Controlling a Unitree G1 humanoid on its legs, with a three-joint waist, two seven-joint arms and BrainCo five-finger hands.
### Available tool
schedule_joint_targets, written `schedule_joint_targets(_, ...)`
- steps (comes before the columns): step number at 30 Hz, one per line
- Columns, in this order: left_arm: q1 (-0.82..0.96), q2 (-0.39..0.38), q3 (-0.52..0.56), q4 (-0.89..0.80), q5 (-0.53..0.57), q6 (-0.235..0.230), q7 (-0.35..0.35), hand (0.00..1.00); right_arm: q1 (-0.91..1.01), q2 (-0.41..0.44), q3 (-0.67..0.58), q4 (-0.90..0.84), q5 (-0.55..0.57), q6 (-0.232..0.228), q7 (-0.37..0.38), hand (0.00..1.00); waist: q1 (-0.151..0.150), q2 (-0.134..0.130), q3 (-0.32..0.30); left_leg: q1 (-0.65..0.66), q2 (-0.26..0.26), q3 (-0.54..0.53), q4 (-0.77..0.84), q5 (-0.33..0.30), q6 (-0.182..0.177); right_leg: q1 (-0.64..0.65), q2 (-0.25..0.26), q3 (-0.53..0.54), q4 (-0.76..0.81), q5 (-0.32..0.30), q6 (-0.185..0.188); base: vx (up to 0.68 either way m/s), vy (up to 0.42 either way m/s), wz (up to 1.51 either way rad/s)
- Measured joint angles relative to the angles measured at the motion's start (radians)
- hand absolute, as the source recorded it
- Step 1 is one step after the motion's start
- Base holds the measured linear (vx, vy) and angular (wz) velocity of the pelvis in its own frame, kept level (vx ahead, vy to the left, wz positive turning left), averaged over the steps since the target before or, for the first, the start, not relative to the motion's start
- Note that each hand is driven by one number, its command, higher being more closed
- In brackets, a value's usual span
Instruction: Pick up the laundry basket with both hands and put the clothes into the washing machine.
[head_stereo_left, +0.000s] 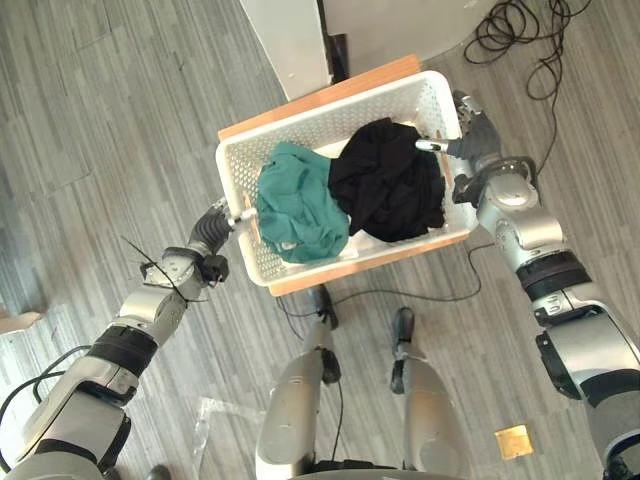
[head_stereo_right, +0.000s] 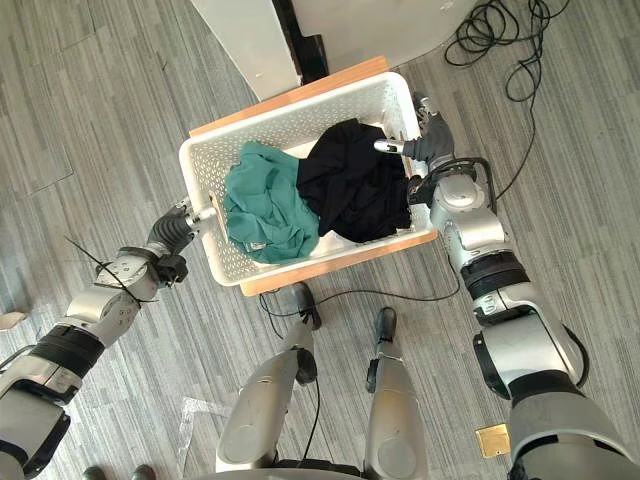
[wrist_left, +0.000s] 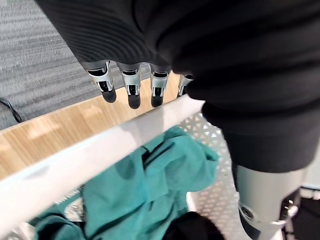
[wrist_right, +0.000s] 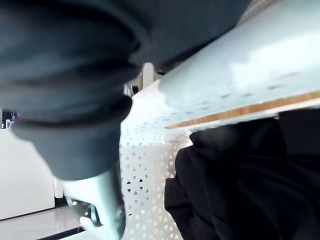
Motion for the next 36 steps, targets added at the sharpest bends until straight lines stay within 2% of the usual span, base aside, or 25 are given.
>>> schedule_joint_targets(4, -0.058, 0.012, -0.054, 0.078, 0.062, 0.005, -0.038, 0.00, -0.003, -0.036, 0.085, 0.003, 0.035, -0.012, 0.039, 0.00, 0.002, -0.003, -0.001, 0.001, 0.003, 0.027, 0.000, 0.000, 0.000, 0.000, 0.001, 0.000, 0.000, 0.000, 0.000, 0.00, 0.002, -0.01)
schedule_joint_targets(7, -0.122, -0.004, -0.082, 0.177, 0.135, 0.008, -0.041, 0.00, -0.019, -0.039, 0.159, 0.038, 0.059, -0.012, 0.063, 0.00, -0.004, -0.004, -0.002, 0.000, 0.008, 0.042, 0.000, -0.003, 0.001, -0.004, 0.003, 0.002, 0.000, 0.000, 0.000, -0.01, 0.005, -0.07)
schedule_joint_targets(10, -0.141, -0.009, -0.079, 0.249, 0.201, 0.008, -0.035, 0.00, -0.043, -0.040, 0.242, 0.058, 0.056, 0.003, 0.097, 0.00, -0.022, -0.006, -0.003, -0.002, 0.012, 0.053, -0.001, -0.005, 0.004, -0.010, 0.006, 0.002, 0.000, 0.000, 0.000, -0.01, 0.003, -0.08)
schedule_joint_targets(15, -0.174, -0.019, -0.067, 0.303, 0.258, 0.018, -0.033, 0.00, -0.051, -0.040, 0.335, 0.118, 0.052, 0.035, 0.145, 0.00, -0.022, -0.032, -0.016, -0.003, 0.022, 0.064, -0.001, -0.004, 0.004, -0.016, 0.014, 0.000, -0.002, 0.001, -0.001, -0.01, -0.007, -0.07)
schedule_joint_targets(22, -0.186, -0.051, -0.028, 0.310, 0.276, 0.025, -0.026, 0.00, -0.065, -0.053, 0.344, 0.145, -0.001, 0.055, 0.193, 0.00, -0.022, -0.037, -0.020, -0.011, 0.022, 0.048, 0.000, 0.002, 0.007, -0.015, 0.014, -0.021, -0.003, 0.001, -0.002, 0.02, -0.011, 0.06)
schedule_joint_targets(23, -0.189, -0.060, -0.023, 0.310, 0.285, 0.028, -0.018, 1.00, -0.074, -0.056, 0.350, 0.155, -0.021, 0.056, 0.199, 0.00, -0.022, -0.038, -0.020, -0.014, 0.022, 0.041, 0.000, 0.006, 0.008, -0.015, 0.015, -0.025, -0.003, 0.001, -0.002, 0.01, -0.012, 0.10)
schedule_joint_targets(24, -0.190, -0.069, -0.022, 0.310, 0.292, 0.029, -0.011, 1.00, -0.076, -0.058, 0.349, 0.159, -0.038, 0.061, 0.200, 0.00, -0.021, -0.039, -0.021, -0.016, 0.022, 0.038, 0.000, 0.007, 0.007, -0.015, 0.015, -0.027, -0.003, 0.001, -0.002, 0.01, -0.011, 0.08)
schedule_joint_targets(25, -0.190, -0.073, -0.019, 0.310, 0.293, 0.029, -0.010, 1.00, -0.077, -0.058, 0.348, 0.160, -0.048, 0.064, 0.200, 1.00, -0.020, -0.040, -0.021, -0.016, 0.022, 0.038, 0.000, 0.007, 0.006, -0.015, 0.015, -0.028, -0.003, 0.001, -0.002, 0.00, -0.010, 0.04)
schedule_joint_targets(29, -0.182, -0.116, 0.054, 0.309, 0.313, 0.047, 0.016, 1.00, -0.073, -0.031, 0.285, 0.180, -0.108, 0.071, 0.191, 1.00, -0.020, -0.043, -0.022, -0.018, 0.021, 0.035, 0.000, 0.007, 0.006, -0.015, 0.014, -0.028, -0.005, 0.001, -0.002, 0.00, 0.000, 0.00)
schedule_joint_targets(34, -0.134, -0.176, 0.161, 0.262, 0.343, 0.056, 0.076, 1.00, -0.034, 0.033, 0.113, 0.181, -0.144, 0.069, 0.089, 1.00, -0.017, -0.042, -0.022, -0.025, 0.021, 0.034, 0.000, 0.012, 0.008, -0.021, 0.015, -0.029, -0.006, 0.001, -0.002, 0.00, -0.001, 0.01)
schedule_joint_targets(36, -0.089, -0.204, 0.221, 0.205, 0.359, 0.055, 0.092, 1.00, 0.008, 0.049, 0.024, 0.129, -0.145, 0.069, 0.049, 1.00, -0.013, -0.043, -0.022, -0.034, 0.021, 0.034, 0.000, 0.013, 0.007, -0.030, 0.016, -0.028, -0.006, 0.002, -0.003, 0.00, 0.000, 0.00)
